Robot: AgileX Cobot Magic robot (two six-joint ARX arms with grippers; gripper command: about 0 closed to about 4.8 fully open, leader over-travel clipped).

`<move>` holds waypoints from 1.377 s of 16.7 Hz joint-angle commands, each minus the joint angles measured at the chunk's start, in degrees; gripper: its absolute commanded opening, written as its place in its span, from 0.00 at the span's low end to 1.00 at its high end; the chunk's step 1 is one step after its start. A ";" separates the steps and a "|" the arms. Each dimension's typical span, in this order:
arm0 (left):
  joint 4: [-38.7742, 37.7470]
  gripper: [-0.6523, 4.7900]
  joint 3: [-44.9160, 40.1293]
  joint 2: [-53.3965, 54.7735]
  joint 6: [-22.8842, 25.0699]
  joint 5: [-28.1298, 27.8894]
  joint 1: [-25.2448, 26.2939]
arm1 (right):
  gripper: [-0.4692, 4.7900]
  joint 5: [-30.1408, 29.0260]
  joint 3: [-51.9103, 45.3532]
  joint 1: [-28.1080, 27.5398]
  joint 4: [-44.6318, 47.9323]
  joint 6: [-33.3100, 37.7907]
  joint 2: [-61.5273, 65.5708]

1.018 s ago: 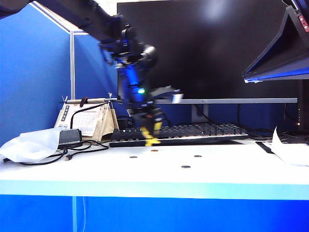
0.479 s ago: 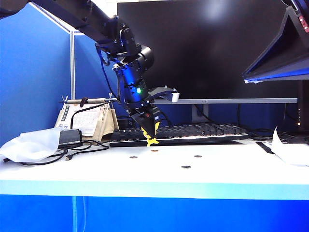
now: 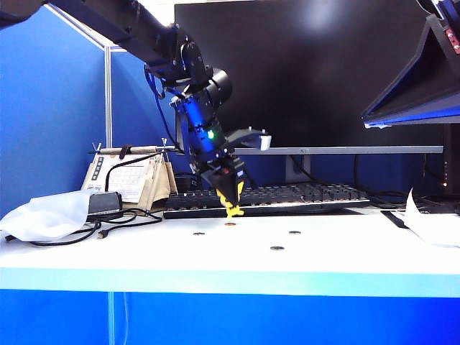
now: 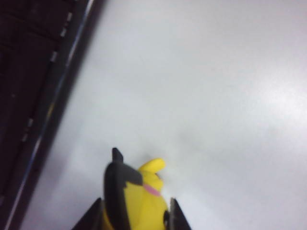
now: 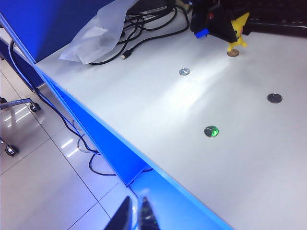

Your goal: Pick up the doll and place it on the similarly colored coin.

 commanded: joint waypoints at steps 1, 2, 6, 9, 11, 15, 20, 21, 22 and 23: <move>-1.90 0.11 0.02 0.98 0.28 -0.94 -0.15 | 0.15 0.04 0.22 0.09 0.92 -0.17 -0.15; -2.08 0.11 0.00 1.18 1.31 -1.44 -0.17 | 0.15 0.07 0.22 0.09 0.90 -0.17 -0.15; -1.44 0.17 0.02 1.18 1.44 -1.97 -0.17 | 0.15 0.09 0.22 0.09 1.01 -0.17 -0.13; -1.42 0.53 0.02 1.18 1.44 -2.21 -0.15 | 0.15 0.09 0.22 0.09 1.14 -0.17 -0.13; -1.27 0.53 0.02 1.16 1.42 -2.38 -0.15 | 0.15 0.07 0.22 0.09 1.14 -0.17 -0.13; -1.25 0.53 0.09 1.16 1.18 -3.26 -0.15 | 0.15 0.07 0.22 0.09 1.09 -0.17 -0.13; -1.25 0.71 0.24 1.14 -0.33 -3.93 -0.15 | 0.15 0.09 0.22 0.09 1.14 -0.17 -0.13; -1.27 0.71 0.37 1.14 -0.35 -4.63 -0.15 | 0.15 0.09 0.22 0.09 1.16 -0.17 -0.13; -1.11 0.71 0.52 0.94 -0.81 -4.83 -0.15 | 0.15 0.09 0.22 0.09 1.14 -0.17 -0.13; -0.44 0.71 0.52 0.68 -1.29 -4.70 -0.15 | 0.15 0.09 0.22 0.09 1.16 -0.17 -0.13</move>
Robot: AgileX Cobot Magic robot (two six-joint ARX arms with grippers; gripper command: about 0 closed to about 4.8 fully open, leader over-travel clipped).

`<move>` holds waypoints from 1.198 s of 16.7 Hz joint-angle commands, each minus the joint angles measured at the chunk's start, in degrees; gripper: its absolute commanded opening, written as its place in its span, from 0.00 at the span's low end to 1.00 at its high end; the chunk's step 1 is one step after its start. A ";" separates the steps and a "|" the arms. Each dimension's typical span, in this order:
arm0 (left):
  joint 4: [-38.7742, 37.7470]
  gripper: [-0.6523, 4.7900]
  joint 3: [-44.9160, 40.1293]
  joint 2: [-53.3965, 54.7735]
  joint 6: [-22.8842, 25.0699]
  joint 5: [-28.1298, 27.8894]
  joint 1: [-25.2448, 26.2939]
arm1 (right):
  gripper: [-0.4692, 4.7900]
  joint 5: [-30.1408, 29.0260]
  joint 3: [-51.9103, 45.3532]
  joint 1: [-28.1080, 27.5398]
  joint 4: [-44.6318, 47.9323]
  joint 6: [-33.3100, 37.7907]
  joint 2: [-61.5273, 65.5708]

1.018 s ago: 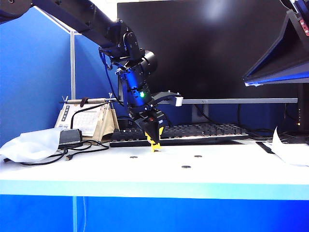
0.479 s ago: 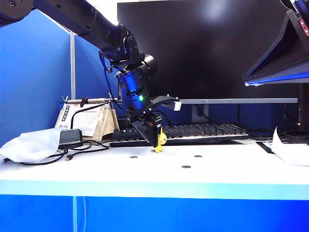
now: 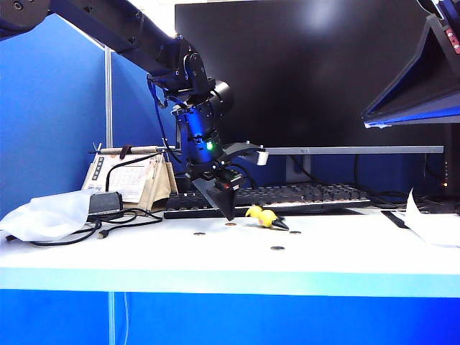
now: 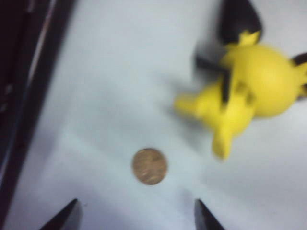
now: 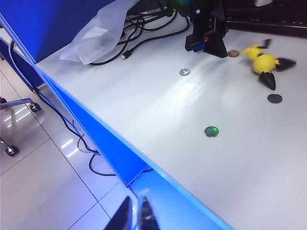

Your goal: Pick up the doll and place it on the similarly colored coin.

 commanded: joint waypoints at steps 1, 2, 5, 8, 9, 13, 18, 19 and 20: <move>1.84 0.71 0.46 -1.22 -1.84 0.81 0.00 | 0.15 0.09 0.22 0.09 1.16 -0.17 -0.11; 3.80 0.71 0.46 -1.88 -3.28 2.82 -0.11 | 0.15 0.09 0.22 0.09 1.18 -0.17 -0.11; 9.22 0.73 0.52 -3.23 -7.02 5.35 -1.20 | 0.15 0.09 0.22 0.09 1.18 -0.17 -0.11; 12.22 0.75 0.48 -2.91 -5.20 5.81 -5.60 | 0.15 0.09 0.22 0.09 1.55 -0.17 -0.09; 14.10 0.75 0.48 -2.34 -4.98 5.09 -6.97 | 0.15 0.09 0.20 0.09 1.44 -0.17 -0.11; 12.68 0.75 0.50 -0.52 -6.69 3.78 -7.13 | 0.15 -0.81 -0.07 0.09 0.85 -0.11 -0.13; 7.08 0.75 0.50 1.36 -6.49 3.89 -6.58 | 0.15 -0.55 -0.07 0.09 0.76 -0.13 -0.13; 7.72 0.75 0.50 1.36 -6.49 3.87 -6.58 | 0.15 -0.55 -0.07 0.07 0.94 -0.13 -0.13; 8.04 0.75 0.50 1.36 -6.69 3.78 -6.56 | 0.15 -0.57 -0.07 0.09 0.87 -0.13 -0.13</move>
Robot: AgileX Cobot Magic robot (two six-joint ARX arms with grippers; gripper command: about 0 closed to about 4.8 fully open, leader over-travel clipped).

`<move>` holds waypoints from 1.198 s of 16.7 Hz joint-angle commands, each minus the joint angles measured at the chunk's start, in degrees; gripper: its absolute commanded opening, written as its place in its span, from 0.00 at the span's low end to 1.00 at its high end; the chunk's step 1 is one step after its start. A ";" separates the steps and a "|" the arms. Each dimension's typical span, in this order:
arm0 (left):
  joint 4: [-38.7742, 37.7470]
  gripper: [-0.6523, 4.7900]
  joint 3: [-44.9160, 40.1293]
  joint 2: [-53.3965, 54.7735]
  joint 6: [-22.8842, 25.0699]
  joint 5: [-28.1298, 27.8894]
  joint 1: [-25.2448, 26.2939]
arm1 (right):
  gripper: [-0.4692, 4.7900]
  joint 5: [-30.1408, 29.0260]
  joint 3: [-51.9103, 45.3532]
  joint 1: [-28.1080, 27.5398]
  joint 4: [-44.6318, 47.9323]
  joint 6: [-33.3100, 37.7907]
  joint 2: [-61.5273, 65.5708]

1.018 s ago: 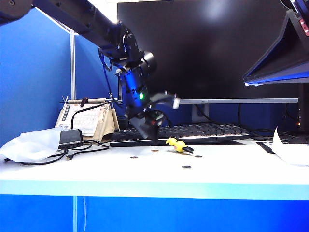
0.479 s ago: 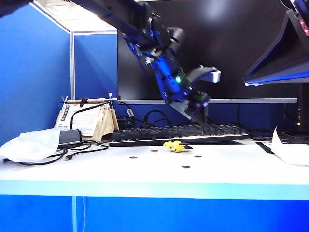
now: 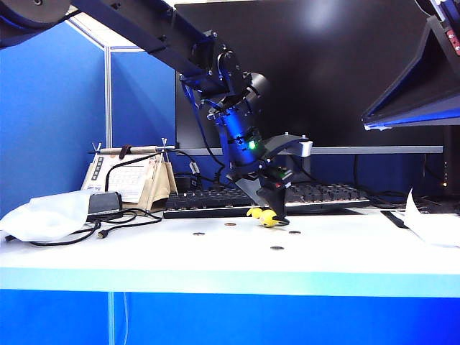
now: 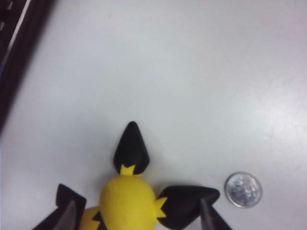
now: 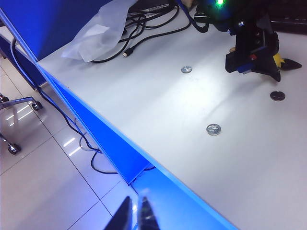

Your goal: Pick up the doll and place it on the similarly colored coin.

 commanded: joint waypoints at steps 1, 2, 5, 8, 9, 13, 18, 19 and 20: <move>0.46 0.75 0.24 0.04 -0.44 -0.11 0.04 | 0.15 -0.09 0.09 0.07 1.03 -0.13 -0.15; -0.04 0.75 0.22 0.31 -0.44 -0.81 0.07 | 0.15 -0.09 0.09 0.07 1.03 -0.13 -0.15; -3.34 0.74 0.22 1.64 0.26 -1.42 0.07 | 0.15 -0.09 0.09 0.07 1.03 -0.11 -0.15; -3.58 0.33 0.22 2.45 0.28 -2.69 0.09 | 0.15 -0.11 0.09 0.07 0.85 -0.11 -0.15; -2.93 0.25 0.22 2.45 0.28 -2.69 0.09 | 0.15 -0.13 0.09 0.07 0.85 -0.11 -0.15; -2.80 0.21 0.22 2.45 0.26 -2.69 0.09 | 0.15 -0.11 0.09 0.07 0.87 -0.11 -0.15; -2.80 0.11 0.22 2.43 0.24 -2.71 0.09 | 0.15 -0.11 0.09 0.07 0.90 -0.11 -0.15; -2.84 0.11 0.22 2.43 0.22 -2.71 0.09 | 0.15 -0.11 0.09 0.07 0.90 -0.11 -0.15; -2.95 0.11 0.24 2.40 0.15 -2.75 0.09 | 0.15 -0.11 0.09 0.07 0.90 -0.11 -0.15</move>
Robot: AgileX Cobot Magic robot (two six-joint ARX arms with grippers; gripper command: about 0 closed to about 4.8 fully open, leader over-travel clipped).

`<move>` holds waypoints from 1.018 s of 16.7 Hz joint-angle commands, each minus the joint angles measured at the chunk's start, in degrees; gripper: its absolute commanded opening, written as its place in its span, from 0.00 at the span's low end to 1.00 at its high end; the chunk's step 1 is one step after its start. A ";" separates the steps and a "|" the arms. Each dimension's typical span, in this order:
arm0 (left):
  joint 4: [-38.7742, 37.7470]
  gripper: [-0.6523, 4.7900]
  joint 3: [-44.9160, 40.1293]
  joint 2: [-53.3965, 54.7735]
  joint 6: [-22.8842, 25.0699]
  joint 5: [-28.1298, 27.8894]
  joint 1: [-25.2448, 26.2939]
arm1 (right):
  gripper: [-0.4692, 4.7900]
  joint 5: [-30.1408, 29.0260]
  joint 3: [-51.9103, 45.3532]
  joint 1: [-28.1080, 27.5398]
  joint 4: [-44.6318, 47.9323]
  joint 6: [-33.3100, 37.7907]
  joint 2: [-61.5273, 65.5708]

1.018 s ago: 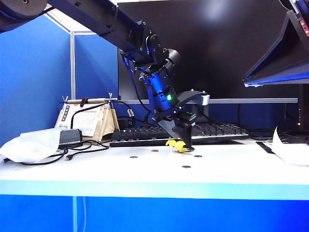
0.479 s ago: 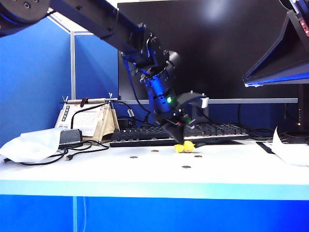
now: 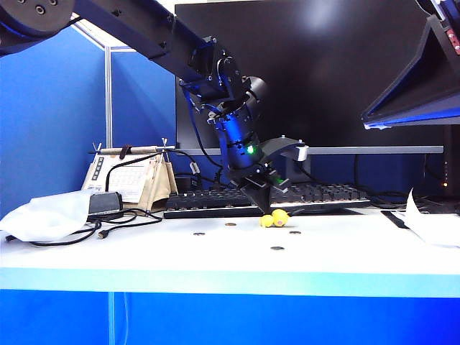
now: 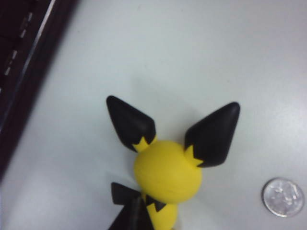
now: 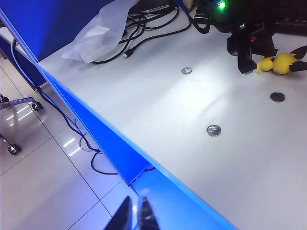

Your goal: Pick up the doll and place it on the similarly colored coin.

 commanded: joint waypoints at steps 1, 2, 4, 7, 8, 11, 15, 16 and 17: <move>-3.54 0.11 -0.59 0.98 -0.50 -0.48 -0.20 | 0.15 -0.09 0.09 0.11 0.81 -0.11 -0.11; -4.35 0.11 -0.57 0.57 -0.85 -2.10 -0.17 | 0.15 -0.07 0.09 0.09 0.85 -0.13 -0.11; -5.68 0.11 -0.57 -0.26 -0.61 -3.32 0.15 | 0.15 0.02 0.09 0.07 1.38 -0.15 -0.15; -7.37 0.11 -0.55 -3.65 -1.46 -3.63 2.14 | 0.15 1.44 0.09 0.00 2.56 -0.15 -0.17; -7.61 0.11 -0.52 -4.33 -1.22 -4.90 2.51 | 0.15 1.42 0.09 0.02 2.56 -0.15 -0.17; -6.34 0.11 -0.31 -6.38 1.46 -7.23 3.65 | 0.15 1.42 0.09 0.02 2.56 -0.15 -0.17; -6.25 0.11 -0.26 -6.58 -0.98 -6.71 4.09 | 0.15 1.40 0.09 0.02 2.56 -0.15 -0.15; -6.03 0.11 -0.26 -6.95 -4.76 -6.23 4.09 | 0.15 1.42 0.09 0.02 2.56 -0.15 -0.15; -6.03 0.17 -0.26 -7.43 -6.86 -4.96 4.22 | 0.15 1.42 0.09 0.02 2.58 -0.15 -0.15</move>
